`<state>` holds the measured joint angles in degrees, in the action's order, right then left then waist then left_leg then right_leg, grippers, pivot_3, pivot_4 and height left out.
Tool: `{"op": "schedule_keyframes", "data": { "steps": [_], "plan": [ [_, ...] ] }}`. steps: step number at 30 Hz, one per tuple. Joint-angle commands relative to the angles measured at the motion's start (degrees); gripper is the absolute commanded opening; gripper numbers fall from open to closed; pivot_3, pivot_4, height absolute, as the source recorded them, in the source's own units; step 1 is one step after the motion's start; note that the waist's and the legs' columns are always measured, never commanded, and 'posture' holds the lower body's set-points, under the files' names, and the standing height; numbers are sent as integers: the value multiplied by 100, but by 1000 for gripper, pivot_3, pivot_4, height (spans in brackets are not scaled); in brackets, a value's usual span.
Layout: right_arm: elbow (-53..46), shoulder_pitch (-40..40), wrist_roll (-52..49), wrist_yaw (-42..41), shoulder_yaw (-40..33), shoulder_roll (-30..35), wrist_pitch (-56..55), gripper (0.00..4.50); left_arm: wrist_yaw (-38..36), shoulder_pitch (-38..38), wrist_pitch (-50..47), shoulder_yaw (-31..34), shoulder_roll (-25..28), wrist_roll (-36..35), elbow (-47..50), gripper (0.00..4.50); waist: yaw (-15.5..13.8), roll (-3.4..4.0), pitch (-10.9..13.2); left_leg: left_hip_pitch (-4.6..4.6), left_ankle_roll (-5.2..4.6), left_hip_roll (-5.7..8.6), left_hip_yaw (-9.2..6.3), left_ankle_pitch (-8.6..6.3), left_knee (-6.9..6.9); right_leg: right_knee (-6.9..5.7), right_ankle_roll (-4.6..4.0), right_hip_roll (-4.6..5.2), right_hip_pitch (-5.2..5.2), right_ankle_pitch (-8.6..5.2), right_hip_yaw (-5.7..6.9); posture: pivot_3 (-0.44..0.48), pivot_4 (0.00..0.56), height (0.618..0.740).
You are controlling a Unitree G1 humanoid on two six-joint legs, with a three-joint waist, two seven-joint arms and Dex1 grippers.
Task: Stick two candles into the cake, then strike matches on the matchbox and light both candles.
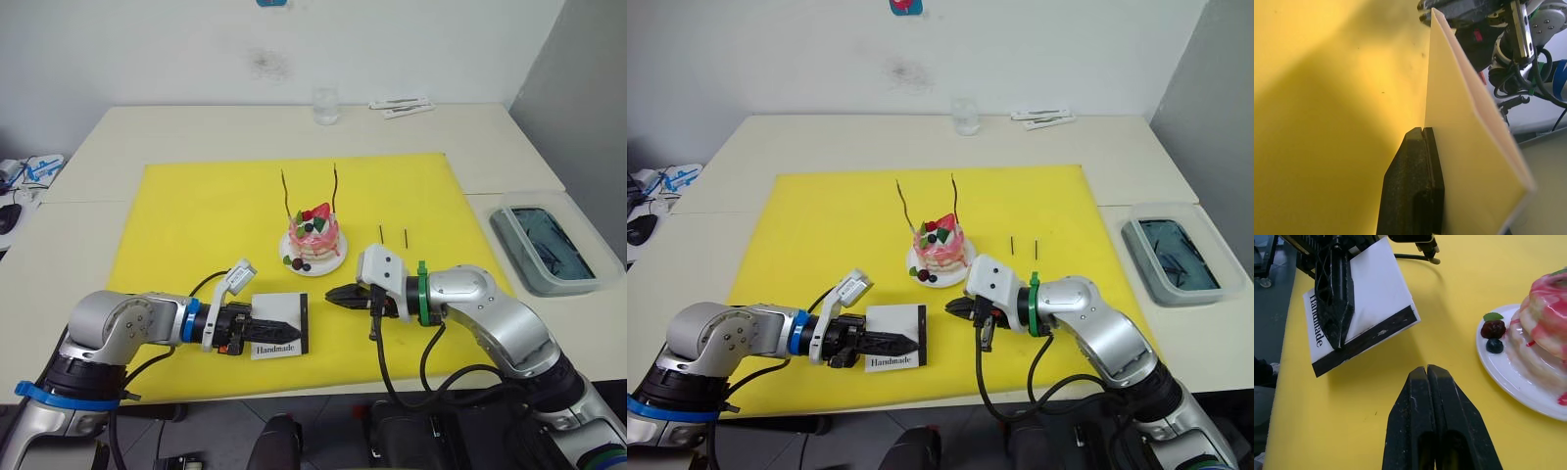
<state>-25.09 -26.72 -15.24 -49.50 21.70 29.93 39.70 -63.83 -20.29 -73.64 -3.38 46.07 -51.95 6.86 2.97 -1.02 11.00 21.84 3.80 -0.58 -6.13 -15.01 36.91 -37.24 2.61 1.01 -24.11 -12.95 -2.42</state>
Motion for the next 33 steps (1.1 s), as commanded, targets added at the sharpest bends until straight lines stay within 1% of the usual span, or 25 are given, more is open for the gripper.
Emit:
{"op": "schedule_keyframes", "data": {
  "steps": [1,8,10,13,15,17,20,24,25,30,33],
  "plan": [
    [-315,99,-189,-30,-238,82,-1,0,-214,-31,235,-177,95,84,262,32,0,0,0,0,0,0,0,0,0,0,0,0,0,0,0,0,150,740],
    [-514,370,-396,-38,-573,346,23,0,-243,-111,309,-211,59,82,259,32,-5,0,0,1,0,0,2,0,0,1,0,0,0,0,-1,0,150,740],
    [-548,434,-403,108,-767,405,82,0,-224,-123,264,-167,81,38,290,32,-5,0,0,0,0,0,2,0,0,0,0,0,0,0,-1,0,150,740],
    [-563,505,-500,528,-1302,359,393,0,-305,-22,235,-146,263,-23,549,32,-4,-1,0,1,0,0,0,0,0,-1,0,-1,0,0,0,0,150,740],
    [-585,514,-516,732,-1565,395,562,401,-278,47,209,-68,314,-98,677,0,-6,0,0,1,0,0,2,0,1,0,0,-1,-1,0,-2,0,150,740],
    [-643,525,-541,929,-1785,408,775,963,-183,83,199,65,307,-173,732,0,-8,0,0,1,0,0,3,0,0,1,0,0,0,0,-3,0,150,740],
    [-730,553,-496,1256,-2003,386,1031,2058,-99,125,194,222,301,-230,782,0,-9,0,0,1,-1,0,3,0,-1,0,-1,0,-1,-1,-2,0,150,740],
    [-633,617,-53,2020,-2116,229,1020,3566,22,180,189,367,295,-280,826,0,-7,-1,0,1,-1,0,3,0,-1,0,-1,-1,-1,-1,-3,0,150,740],
    [-572,638,57,2176,-2100,193,978,3864,45,193,191,391,283,-288,834,0,-7,0,0,1,-1,0,3,0,-1,0,-1,-1,-1,-1,-3,0,150,740],
    [-134,515,482,3205,-2194,-447,988,3864,169,167,213,396,201,-303,836,0,-5,-1,0,0,-1,0,5,0,-1,-1,-1,-1,-1,-1,-5,0,150,740],
    [211,373,685,3625,-2170,-829,829,3864,198,145,229,379,164,-302,824,0,-2,0,0,1,-1,0,6,0,-1,-1,-1,-1,-2,0,-6,0,150,740]
  ]
}}
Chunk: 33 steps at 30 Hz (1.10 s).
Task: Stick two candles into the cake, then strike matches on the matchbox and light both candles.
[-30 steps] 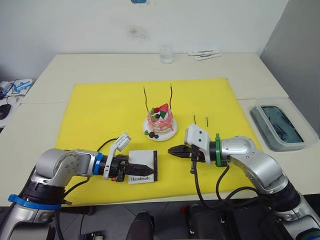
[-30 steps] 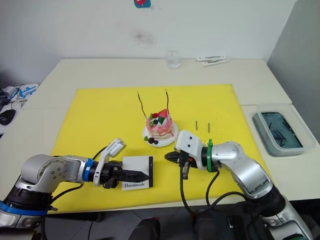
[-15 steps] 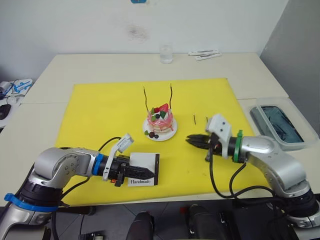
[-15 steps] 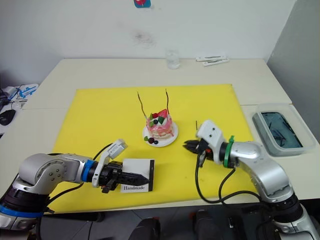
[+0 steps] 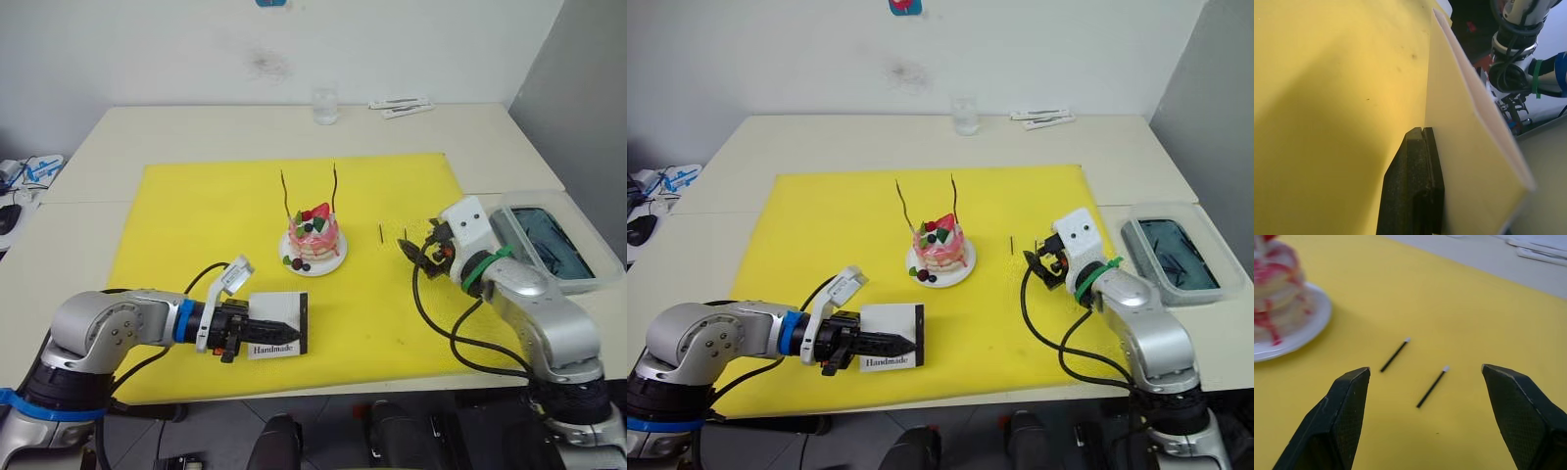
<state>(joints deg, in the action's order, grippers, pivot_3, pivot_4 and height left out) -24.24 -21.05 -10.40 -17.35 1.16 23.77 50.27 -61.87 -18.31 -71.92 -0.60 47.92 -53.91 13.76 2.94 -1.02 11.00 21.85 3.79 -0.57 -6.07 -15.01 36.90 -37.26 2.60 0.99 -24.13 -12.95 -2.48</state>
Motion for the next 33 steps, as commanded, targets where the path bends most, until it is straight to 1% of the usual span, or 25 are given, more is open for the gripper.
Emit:
{"op": "schedule_keyframes", "data": {
  "steps": [1,7,10,18,21,26,29,32,33],
  "plan": [
    [234,-238,241,539,-118,-364,-301,3864,2,-65,53,99,-33,-115,133,0,2,0,0,1,0,0,1,0,-1,0,0,0,-1,0,-1,0,150,740],
    [939,-394,539,1099,-62,-989,-882,3864,-28,-112,24,70,-46,-129,141,0,14,1,0,1,0,-1,0,0,-4,1,-1,-1,-1,0,-1,0,150,740],
    [1379,-390,624,1369,-151,-1287,-1261,3864,-30,-116,21,69,-43,-131,148,0,17,1,0,1,0,0,1,0,-3,2,-1,0,-1,0,-2,0,150,740],
    [2206,-454,707,1628,-140,-1611,-1809,3864,-27,-79,17,87,-32,-142,174,0,25,2,1,-1,0,0,1,0,-4,-2,-1,-1,-1,0,-3,0,150,740],
    [2292,-462,757,1784,-184,-1752,-1743,3864,-4,-74,15,101,-42,-140,172,0,28,2,1,-3,0,-2,0,0,-5,-6,-3,-2,-2,-1,-3,0,150,740],
    [2340,-466,733,1811,-191,-1856,-1628,3864,19,-64,25,105,-57,-130,165,0,30,2,0,-4,0,-2,0,0,-3,-7,-3,-3,-1,0,-3,0,150,740],
    [2425,-523,700,1898,-292,-1939,-1492,3282,32,-24,56,101,-69,-108,161,0,33,2,0,-6,0,-3,0,0,-3,-9,-3,-5,-1,0,-3,0,150,740],
    [2430,-550,715,1894,-295,-1939,-1396,2219,52,-28,48,108,-79,-113,155,0,32,1,0,-7,-1,-3,-2,0,-3,-11,-3,-5,0,0,-2,0,150,740],
    [2422,-552,726,1896,-286,-1939,-1360,1943,58,-28,48,109,-81,-114,152,0,30,1,0,-7,-1,-3,-2,0,-2,-11,-3,-5,1,0,-2,0,150,740]
  ]
}}
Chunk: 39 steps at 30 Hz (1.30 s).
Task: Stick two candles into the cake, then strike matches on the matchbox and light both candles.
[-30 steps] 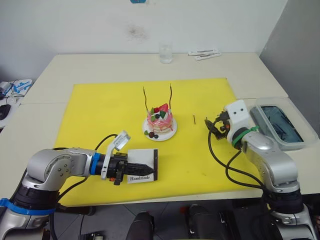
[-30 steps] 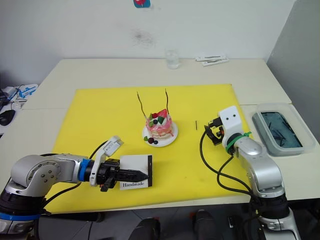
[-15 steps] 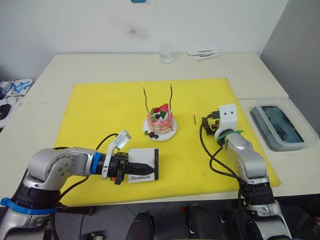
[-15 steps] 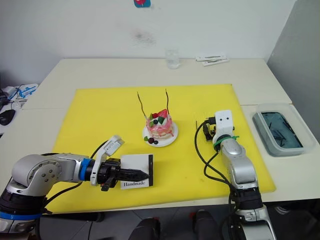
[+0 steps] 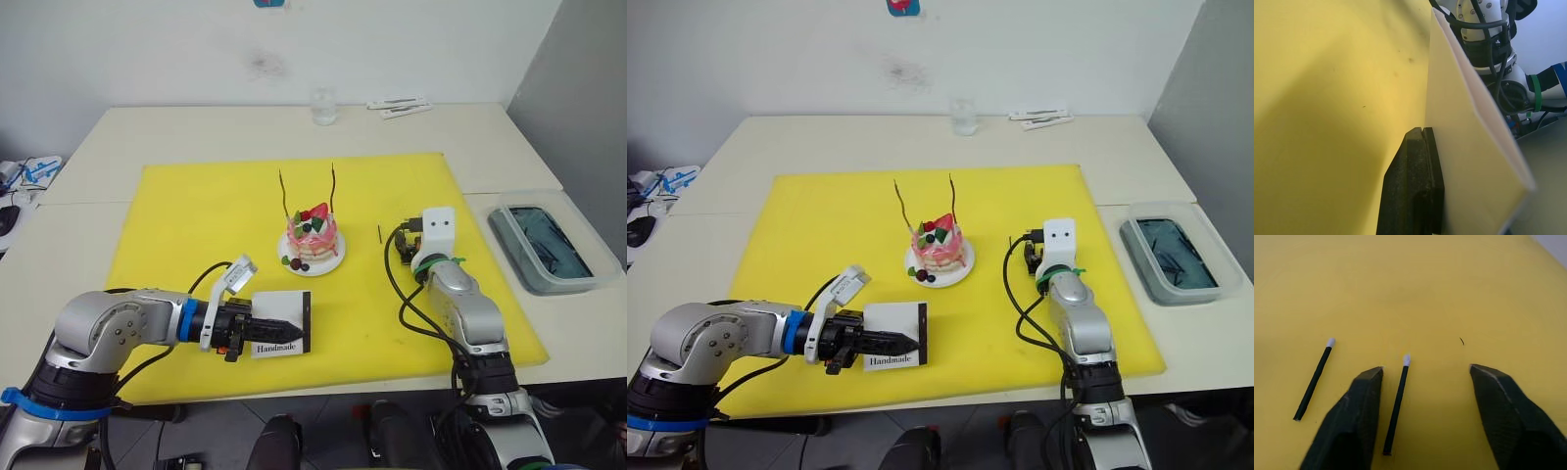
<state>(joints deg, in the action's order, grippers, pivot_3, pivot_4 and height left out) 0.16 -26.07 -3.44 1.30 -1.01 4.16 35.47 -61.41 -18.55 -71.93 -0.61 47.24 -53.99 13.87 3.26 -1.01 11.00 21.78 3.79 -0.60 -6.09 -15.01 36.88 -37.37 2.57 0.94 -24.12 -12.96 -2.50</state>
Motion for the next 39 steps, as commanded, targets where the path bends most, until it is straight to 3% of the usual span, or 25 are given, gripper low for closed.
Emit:
{"op": "schedule_keyframes", "data": {
  "steps": [1,5,6,15,21,27,34,39],
  "plan": [
    [-29,-49,31,37,-66,14,155,1587,18,-3,49,112,-15,-108,140,0,-1,0,0,0,0,0,0,0,1,0,0,0,0,0,0,0,150,740],
    [-68,-61,1,83,-95,-56,287,177,27,21,74,107,-22,-97,134,0,-1,0,0,0,0,0,0,0,1,1,0,0,1,0,0,0,150,740],
    [-75,-67,-7,86,-104,-70,305,36,34,21,76,105,-26,-98,131,0,-1,0,0,0,0,0,0,0,1,1,-1,0,1,0,0,0,150,740],
    [-753,-10,-224,-61,-201,-149,729,36,85,60,86,147,-39,-113,137,0,-1,0,0,2,0,0,-1,0,-2,2,-4,0,-1,-3,1,0,150,740],
    [-1615,234,-710,-1583,267,870,1122,36,66,61,81,164,-15,-128,141,0,-5,2,1,6,0,0,0,0,-4,10,-4,1,-2,-3,1,0,150,740],
    [-1768,538,-871,-3234,751,2210,385,36,-9,16,86,133,40,-100,110,0,-1,2,2,5,-1,0,2,-1,-5,11,-3,1,-1,-4,1,0,150,740],
    [-1428,695,-943,-4161,737,2746,-495,36,-9,-22,45,84,29,-84,54,0,-2,1,1,4,-1,0,2,-1,-2,10,0,0,0,-2,1,0,150,740],
    [-1891,748,-1181,-4641,679,2966,-646,36,8,-146,-41,53,-42,-118,-10,0,-7,1,2,7,-1,0,3,-1,-2,13,1,0,0,-1,1,0,150,740]
  ]
}}
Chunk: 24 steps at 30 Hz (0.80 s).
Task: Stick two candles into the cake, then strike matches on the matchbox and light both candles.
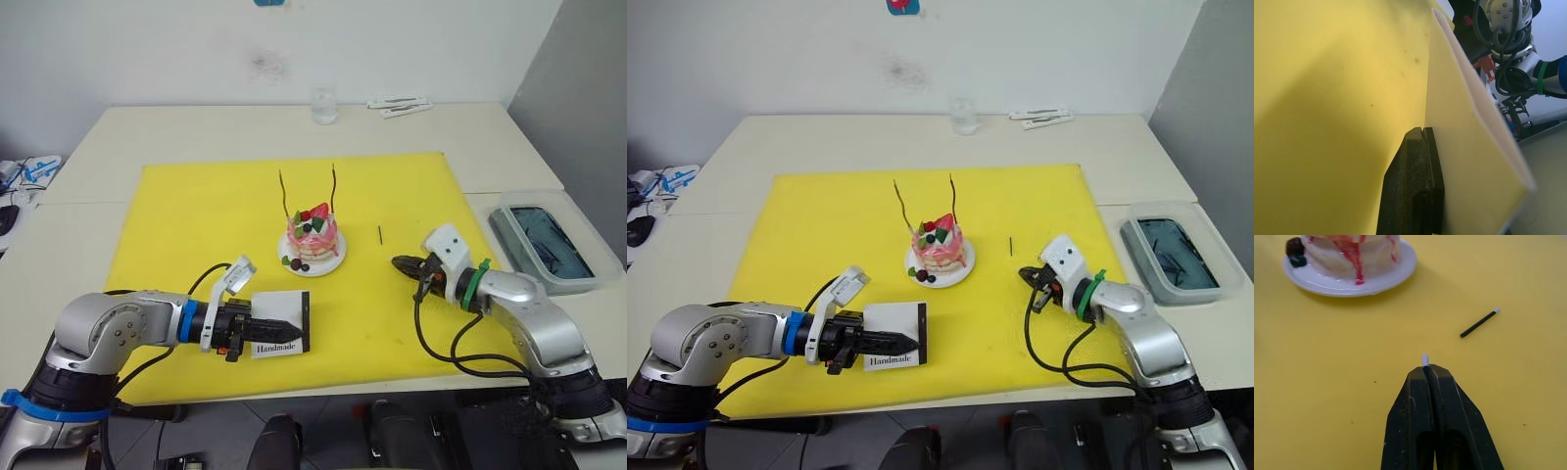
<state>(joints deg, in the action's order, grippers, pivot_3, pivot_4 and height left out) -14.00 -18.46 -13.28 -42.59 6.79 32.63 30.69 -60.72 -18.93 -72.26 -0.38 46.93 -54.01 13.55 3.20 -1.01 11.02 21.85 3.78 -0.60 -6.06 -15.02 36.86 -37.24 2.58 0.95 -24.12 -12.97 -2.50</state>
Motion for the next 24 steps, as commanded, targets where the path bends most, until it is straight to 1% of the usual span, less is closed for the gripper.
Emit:
{"op": "schedule_keyframes", "data": {
  "steps": [1,4,8,11,18,24],
  "plan": [
    [-608,-26,-254,-351,-123,187,-174,36,-53,-149,-24,13,-36,-119,14,0,-3,0,0,-1,0,0,0,0,0,0,0,0,0,0,0,0,150,740],
    [-1047,-129,-522,-588,-209,370,-36,36,-8,-318,-80,-8,-137,-142,-33,0,-9,0,0,0,0,0,-3,0,1,0,1,0,1,0,2,0,150,740],
    [-1677,-414,-1011,-846,-330,642,346,36,269,-733,-302,145,-493,-230,-323,0,-19,0,0,-1,0,1,-4,0,8,-1,6,0,4,3,3,0,150,740],
    [-1899,-727,-1122,-964,-213,789,458,36,418,-1025,-468,195,-714,-273,-560,0,-24,-1,0,-2,0,1,-4,0,10,-2,9,0,5,5,3,0,150,740],
    [-1848,-1352,-967,-912,388,615,557,36,496,-1376,-462,83,-907,-145,-884,0,-18,0,0,0,1,1,-5,1,7,-1,6,0,3,4,3,0,150,740],
    [-1694,-1518,-674,-1060,893,607,424,36,456,-1454,-434,57,-899,-119,-921,0,-30,0,0,4,1,4,-5,1,8,3,6,4,2,4,3,0,150,740]
  ]
}}
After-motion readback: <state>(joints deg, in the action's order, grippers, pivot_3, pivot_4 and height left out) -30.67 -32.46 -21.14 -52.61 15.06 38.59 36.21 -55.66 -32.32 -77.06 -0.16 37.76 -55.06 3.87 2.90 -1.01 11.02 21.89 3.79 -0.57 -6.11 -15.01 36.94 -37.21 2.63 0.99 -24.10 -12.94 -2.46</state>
